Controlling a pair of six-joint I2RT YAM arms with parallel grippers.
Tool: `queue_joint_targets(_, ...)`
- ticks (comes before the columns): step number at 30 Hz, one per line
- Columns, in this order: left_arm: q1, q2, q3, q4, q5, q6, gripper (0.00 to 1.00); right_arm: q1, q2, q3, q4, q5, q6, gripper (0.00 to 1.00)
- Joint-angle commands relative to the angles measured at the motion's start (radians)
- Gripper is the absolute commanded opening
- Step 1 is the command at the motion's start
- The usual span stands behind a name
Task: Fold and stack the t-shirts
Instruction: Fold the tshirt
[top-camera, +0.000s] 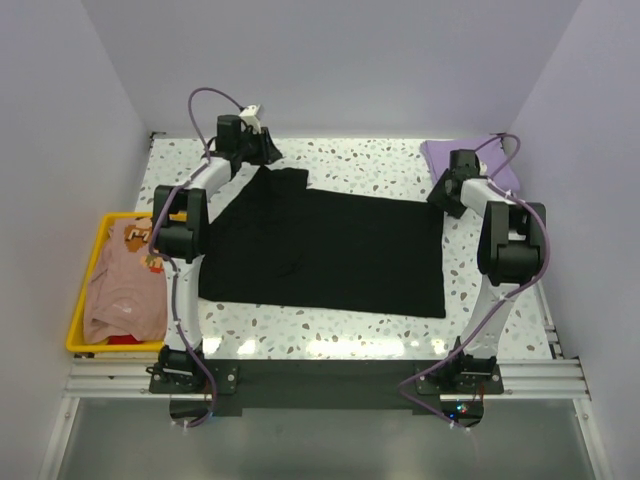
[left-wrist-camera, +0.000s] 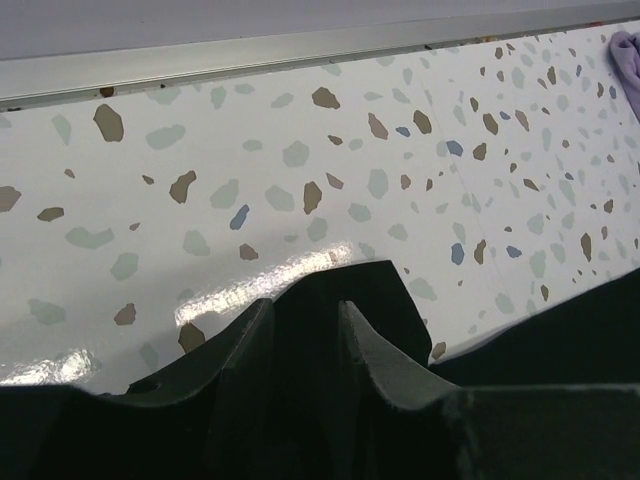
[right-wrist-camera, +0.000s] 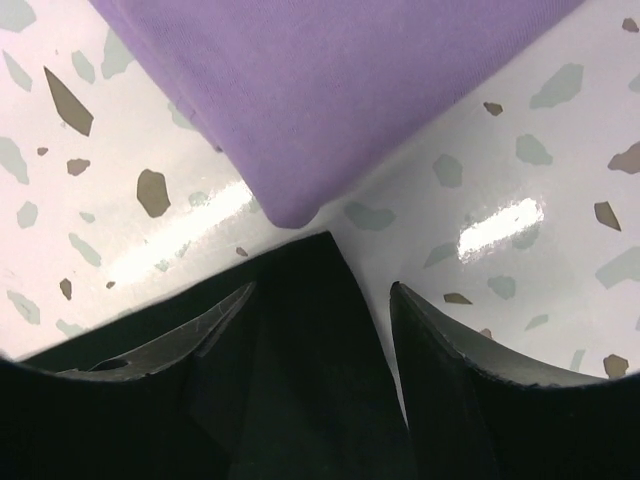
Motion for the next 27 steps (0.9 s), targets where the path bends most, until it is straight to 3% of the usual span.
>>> queue_joint_targets(1,0.004,0.009,0.031,0.044,-0.028,0.005,0.38,-0.008,0.023,0.064,0.011,0.038,-0.008,0.57)
queue_joint_targets(12,0.005,0.023,0.042,0.02,-0.048,0.02,0.37,-0.008,0.051,0.062,0.025,-0.019,0.009,0.45)
queue_joint_targets(16,0.016,-0.017,0.026,-0.025,-0.157,0.029,0.53,-0.008,0.054,0.061,0.031,-0.038,0.01,0.35)
queue_joint_targets(19,0.033,-0.038,0.029,-0.058,-0.212,0.02,0.61,-0.008,0.051,0.059,0.029,-0.039,0.01,0.29)
queue_joint_targets(27,0.057,-0.052,0.061,-0.225,-0.179,-0.079,0.61,-0.01,0.039,0.047,0.031,-0.041,0.003,0.13)
